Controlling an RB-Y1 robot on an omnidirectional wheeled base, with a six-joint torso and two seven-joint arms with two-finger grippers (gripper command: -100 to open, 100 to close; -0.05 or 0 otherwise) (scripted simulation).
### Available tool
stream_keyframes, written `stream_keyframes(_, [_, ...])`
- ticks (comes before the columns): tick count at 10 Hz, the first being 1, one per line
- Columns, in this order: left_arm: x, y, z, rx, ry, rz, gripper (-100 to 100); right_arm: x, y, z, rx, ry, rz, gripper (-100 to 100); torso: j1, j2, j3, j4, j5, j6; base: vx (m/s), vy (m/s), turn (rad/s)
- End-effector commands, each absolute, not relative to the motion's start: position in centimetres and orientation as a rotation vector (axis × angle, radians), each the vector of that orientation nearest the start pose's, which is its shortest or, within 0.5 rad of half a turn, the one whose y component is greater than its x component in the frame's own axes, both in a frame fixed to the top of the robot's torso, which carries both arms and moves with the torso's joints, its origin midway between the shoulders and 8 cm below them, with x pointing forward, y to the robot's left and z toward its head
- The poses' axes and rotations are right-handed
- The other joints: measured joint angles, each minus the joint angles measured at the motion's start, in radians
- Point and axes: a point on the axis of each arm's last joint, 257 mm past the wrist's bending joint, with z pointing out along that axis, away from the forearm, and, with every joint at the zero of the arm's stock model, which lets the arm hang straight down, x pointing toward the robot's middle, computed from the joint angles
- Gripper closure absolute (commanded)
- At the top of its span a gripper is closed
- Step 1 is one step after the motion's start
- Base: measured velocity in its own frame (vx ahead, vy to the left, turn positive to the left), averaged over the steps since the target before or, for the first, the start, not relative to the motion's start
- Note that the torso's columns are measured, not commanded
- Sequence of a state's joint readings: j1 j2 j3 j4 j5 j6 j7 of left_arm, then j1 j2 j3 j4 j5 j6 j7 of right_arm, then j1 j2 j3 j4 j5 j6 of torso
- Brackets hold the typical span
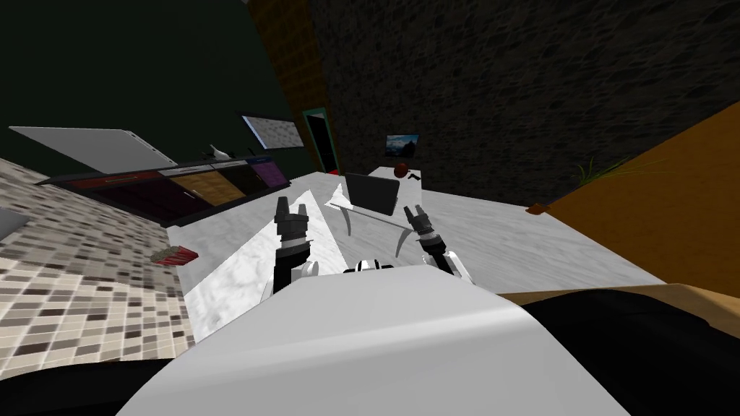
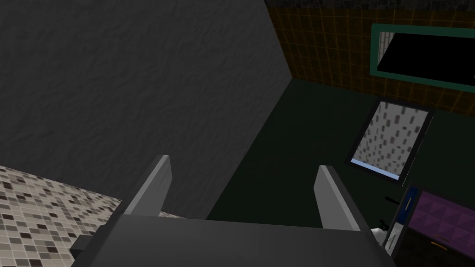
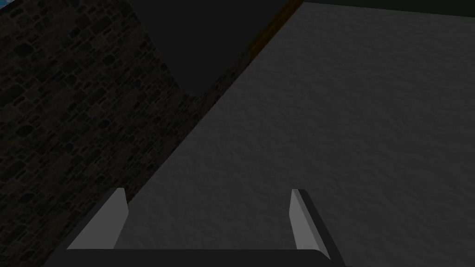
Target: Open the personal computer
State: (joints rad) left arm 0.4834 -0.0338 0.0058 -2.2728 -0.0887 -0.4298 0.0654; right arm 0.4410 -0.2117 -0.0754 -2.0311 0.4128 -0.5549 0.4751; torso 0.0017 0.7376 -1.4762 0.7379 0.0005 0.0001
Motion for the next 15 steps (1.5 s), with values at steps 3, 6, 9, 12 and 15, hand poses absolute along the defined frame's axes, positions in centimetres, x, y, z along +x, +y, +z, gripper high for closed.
stream_keyframes(3, [35.9,27.6,1.3,-0.705,0.659,-1.289,0,39.9,-26.0,-10.8,-0.1,1.173,0.346,-100,-0.003,0.001,0.0,0.0,-0.001,0.0,0.027,0.065,-0.061])
stream_keyframes(6, [35.9,27.6,1.3,-0.705,0.659,-1.289,0,40.3,-26.3,-12.0,-0.153,1.193,0.277,-100,-0.002,0.0,0.0,0.0,-0.001,0.0,0.03,0.052,-0.052])
stream_keyframes(9, [35.9,27.6,1.3,-0.705,0.659,-1.289,0,40.9,-27.1,-14.3,-0.251,1.229,0.15,-100,0.0,-0.001,-0.001,0.0,0.0,0.0,0.048,0.072,-0.084])
stream_keyframes(12, [35.9,27.6,1.3,-0.705,0.659,-1.289,0,41.4,-28.0,-16.5,-0.346,1.26,0.027,-100,-0.002,0.001,0.001,0.0,-0.001,0.0,0.04,0.065,-0.067])
stream_keyframes(15, [35.9,27.6,1.3,-0.705,0.659,-1.289,0,41.7,-29.2,-18.6,-0.432,1.288,-0.081,-100,-0.003,0.0,0.0,0.0,-0.001,0.0,0.043,0.052,-0.083])
